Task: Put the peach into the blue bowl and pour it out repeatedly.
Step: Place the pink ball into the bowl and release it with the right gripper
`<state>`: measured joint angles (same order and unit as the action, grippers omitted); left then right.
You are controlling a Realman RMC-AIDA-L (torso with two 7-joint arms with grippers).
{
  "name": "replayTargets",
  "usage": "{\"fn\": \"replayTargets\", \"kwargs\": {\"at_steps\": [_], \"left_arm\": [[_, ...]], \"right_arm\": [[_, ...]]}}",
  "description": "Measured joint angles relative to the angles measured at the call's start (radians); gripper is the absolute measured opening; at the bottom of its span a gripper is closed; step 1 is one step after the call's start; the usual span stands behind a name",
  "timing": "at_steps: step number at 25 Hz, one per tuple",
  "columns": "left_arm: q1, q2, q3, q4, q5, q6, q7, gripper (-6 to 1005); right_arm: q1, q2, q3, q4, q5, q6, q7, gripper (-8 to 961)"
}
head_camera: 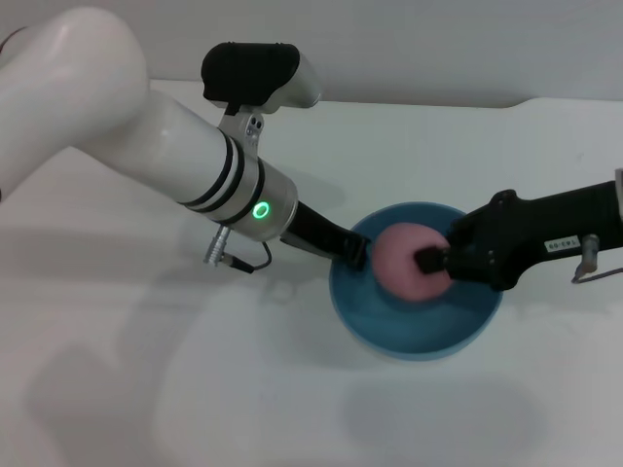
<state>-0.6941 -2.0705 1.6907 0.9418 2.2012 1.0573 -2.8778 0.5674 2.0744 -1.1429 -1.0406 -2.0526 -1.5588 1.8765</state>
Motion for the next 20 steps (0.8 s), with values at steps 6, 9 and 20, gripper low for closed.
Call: {"fn": "replayTargets", "kwargs": {"at_steps": [6,9,20], "left_arm": [[0.0,0.003,-0.005,0.002,-0.003,0.003,0.0,0],[0.004,0.004,-0.008,0.003,-0.003,0.005,0.0,0],[0.006,0.009,-0.015,0.01,0.006,-0.076,0.005,-1]], "right_arm": [[0.0,0.001,-0.013,0.0,-0.012,0.016,0.0,222],[0.001,0.001,-0.007,-0.005,-0.013,0.016,-0.001,269],[-0.039,-0.002,0.191,-0.005,0.086,0.055,0.034,397]]}}
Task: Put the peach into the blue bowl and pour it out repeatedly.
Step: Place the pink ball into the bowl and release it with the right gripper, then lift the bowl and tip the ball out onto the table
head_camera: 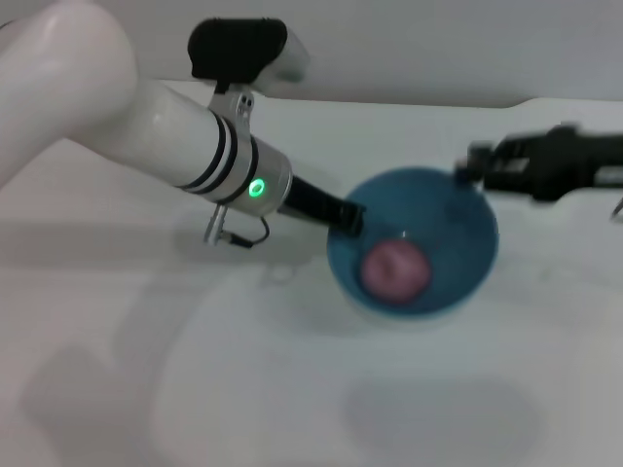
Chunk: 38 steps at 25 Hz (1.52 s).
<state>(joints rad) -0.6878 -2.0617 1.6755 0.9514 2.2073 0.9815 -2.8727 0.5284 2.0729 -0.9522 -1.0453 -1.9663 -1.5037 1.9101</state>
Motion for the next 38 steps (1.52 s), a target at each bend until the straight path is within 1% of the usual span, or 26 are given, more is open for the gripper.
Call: {"fn": "replayTargets", "kwargs": {"at_steps": [1,2,3,4,6,8,11,14,16,17,18,19,20,21,23,24,27,29,33,36,38], "left_arm": [[0.01,0.0,0.003,0.002,0.0,-0.04,0.002,-1],[0.01,0.0,0.003,0.002,0.0,-0.04,0.002,-1],[0.041,-0.001,0.023,0.005,0.0,-0.156,0.007,-1],[0.047,-0.001,0.029,0.007,0.0,-0.181,0.008,-1],[0.091,-0.001,0.078,0.018,0.0,-0.325,0.025,-1],[0.141,-0.002,0.145,0.036,0.001,-0.478,0.05,-1],[0.214,-0.001,0.279,0.058,0.003,-0.734,0.115,-1],[0.279,-0.003,0.406,0.06,0.021,-0.997,0.256,-1],[0.303,-0.006,0.469,0.041,0.039,-1.136,0.347,-1],[0.312,-0.01,0.512,0.02,0.047,-1.236,0.412,-1],[0.314,-0.011,0.551,-0.006,0.049,-1.315,0.464,-1],[0.311,-0.015,0.618,-0.05,0.046,-1.429,0.542,-1],[0.306,-0.016,0.664,-0.079,0.039,-1.508,0.598,-1],[0.3,-0.016,0.699,-0.098,0.031,-1.557,0.638,-1],[0.293,-0.017,0.751,-0.115,0.012,-1.621,0.709,-1],[0.287,-0.017,0.783,-0.118,0.0,-1.627,0.755,-1],[0.283,-0.017,0.809,-0.123,-0.002,-1.63,0.789,0],[0.281,-0.017,0.852,-0.135,-0.003,-1.65,0.853,0],[0.281,-0.017,0.952,-0.153,-0.021,-1.728,1.057,0],[0.281,-0.017,0.996,-0.145,-0.041,-1.776,1.197,-1],[0.277,-0.017,1.027,-0.143,-0.043,-1.806,1.261,-1]], "right_arm": [[-0.016,-0.004,0.054,0.022,0.05,0.008,0.004,398],[-0.029,-0.007,0.088,0.034,0.083,0.009,0.004,399],[-0.047,-0.011,0.129,0.05,0.119,0.01,0.004,400],[-0.065,-0.014,0.173,0.061,0.137,0.009,0.004,401],[-0.098,-0.017,0.257,0.078,0.147,0.009,0.005,404],[-0.125,-0.019,0.328,0.098,0.147,0.007,0.007,406],[-0.162,-0.019,0.408,0.135,0.147,0.003,0.009,410],[-0.191,-0.019,0.461,0.161,0.147,0.002,0.009,413],[-0.205,-0.019,0.478,0.17,0.149,0.002,0.009,416],[-0.209,-0.019,0.483,0.176,0.149,0.002,0.009,417],[-0.213,-0.019,0.487,0.181,0.149,0.002,0.009,418],[-0.216,-0.019,0.49,0.185,0.15,0.001,0.009,420],[-0.218,-0.019,0.493,0.186,0.15,0.001,0.009,421],[-0.219,-0.019,0.494,0.188,0.15,0.001,0.009,422],[-0.22,-0.019,0.495,0.188,0.15,0.001,0.011,424],[-0.221,-0.018,0.495,0.188,0.15,0.001,0.011,426],[-0.221,-0.016,0.495,0.189,0.155,0.0,0.012,429],[-0.219,-0.014,0.496,0.193,0.156,0.0,0.012,432],[-0.214,-0.012,0.496,0.225,0.157,-0.001,0.013,436],[-0.212,-0.012,0.496,0.25,0.158,-0.001,0.013,440],[-0.212,-0.011,0.492,0.259,0.158,-0.004,0.013,442]]}}
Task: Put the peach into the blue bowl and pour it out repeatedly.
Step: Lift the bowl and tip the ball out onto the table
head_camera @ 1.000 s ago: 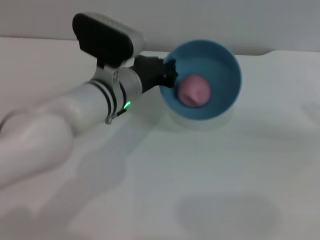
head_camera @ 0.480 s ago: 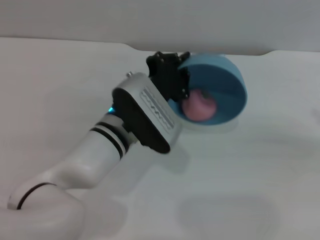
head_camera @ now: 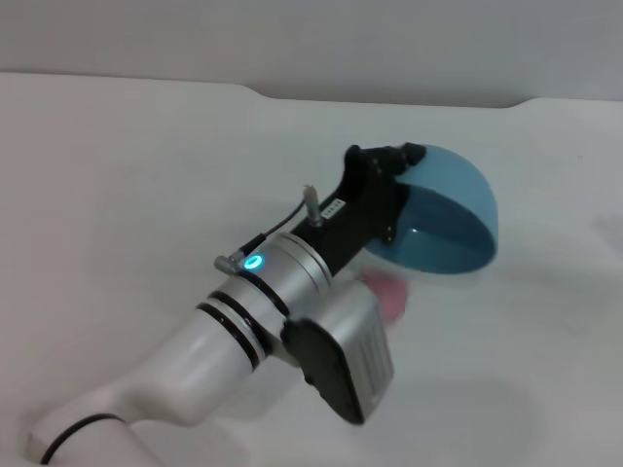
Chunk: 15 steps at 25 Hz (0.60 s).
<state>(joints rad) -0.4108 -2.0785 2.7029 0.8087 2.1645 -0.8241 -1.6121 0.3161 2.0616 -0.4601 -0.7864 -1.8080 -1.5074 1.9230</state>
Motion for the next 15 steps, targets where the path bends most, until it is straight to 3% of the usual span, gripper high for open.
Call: {"fn": "replayTargets", "kwargs": {"at_steps": [4,9,11,15], "left_arm": [[-0.018,0.0,0.049,-0.01,0.003,-0.012,0.115,0],[-0.034,0.0,0.058,-0.013,0.0,-0.001,0.11,0],[-0.036,0.0,0.035,-0.007,-0.007,-0.003,0.059,0],[-0.031,0.002,-0.098,0.067,-0.075,0.01,-0.134,-1]], "right_arm": [[-0.003,0.0,-0.006,0.007,0.0,-0.025,0.0,447],[-0.01,0.001,-0.006,0.007,-0.003,-0.034,-0.006,453],[-0.011,0.002,-0.006,0.007,-0.004,-0.034,-0.016,456],[-0.008,0.006,-0.01,0.008,0.001,-0.045,-0.135,461]]}}
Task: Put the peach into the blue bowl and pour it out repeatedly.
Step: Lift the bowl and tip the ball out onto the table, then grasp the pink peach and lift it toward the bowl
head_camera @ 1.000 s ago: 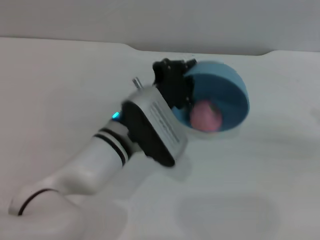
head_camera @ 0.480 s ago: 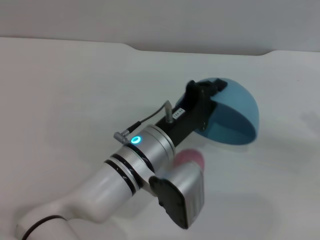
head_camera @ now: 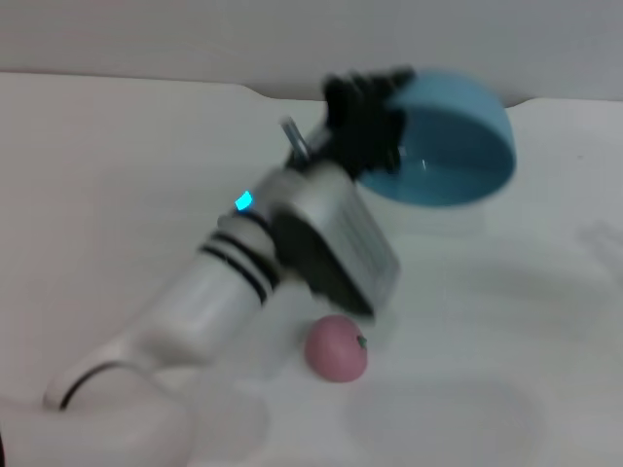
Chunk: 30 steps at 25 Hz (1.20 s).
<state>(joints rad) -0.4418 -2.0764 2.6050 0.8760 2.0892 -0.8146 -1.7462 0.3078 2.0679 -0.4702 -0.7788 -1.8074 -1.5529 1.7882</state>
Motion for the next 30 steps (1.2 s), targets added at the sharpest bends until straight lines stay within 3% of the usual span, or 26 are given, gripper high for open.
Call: {"fn": "replayTargets", "kwargs": {"at_steps": [4,7,12,14,16,17,19,20,21,24,30], "left_arm": [[0.021,0.008,-0.196,0.134,-0.141,0.191,-0.089,-1],[0.03,0.008,-0.407,0.195,-0.229,0.515,-0.088,-1],[0.002,0.01,-0.661,0.189,-0.33,0.911,-0.129,0],[-0.01,0.015,-0.775,0.176,-0.328,1.045,-0.205,-1],[-0.024,0.019,-0.887,0.157,-0.3,1.181,-0.289,-1],[-0.045,0.023,-0.999,0.131,-0.248,1.304,-0.37,-1],[-0.074,0.026,-1.113,0.101,-0.154,1.43,-0.466,-1],[-0.11,0.028,-1.219,0.076,-0.022,1.557,-0.579,-1],[-0.11,0.028,-1.219,0.076,-0.022,1.557,-0.579,0],[-0.143,0.027,-1.339,0.079,0.206,1.743,-0.755,0],[-0.124,0.027,-1.389,0.164,0.359,1.958,-0.902,0]], "right_arm": [[0.02,0.001,-0.052,0.012,-0.006,-0.033,-0.12,465],[0.034,-0.003,-0.106,0.012,-0.014,-0.048,-0.123,469],[0.077,-0.001,-0.226,0.005,-0.051,-0.041,-0.124,475],[0.1,0.0,-0.257,0.015,-0.08,-0.032,-0.12,548],[0.125,-0.001,-0.286,0.023,-0.123,-0.023,-0.114,621],[0.135,-0.001,-0.295,0.025,-0.144,-0.02,-0.113,658],[0.155,0.003,-0.308,0.026,-0.182,-0.02,-0.109,658],[0.173,0.004,-0.341,0.028,-0.199,-0.014,-0.087,659],[0.173,0.004,-0.341,0.028,-0.199,-0.014,-0.087,659],[0.194,0.002,-0.406,0.026,-0.207,0.014,-0.035,659],[0.237,0.004,-0.613,0.004,-0.234,0.108,0.046,659]]}}
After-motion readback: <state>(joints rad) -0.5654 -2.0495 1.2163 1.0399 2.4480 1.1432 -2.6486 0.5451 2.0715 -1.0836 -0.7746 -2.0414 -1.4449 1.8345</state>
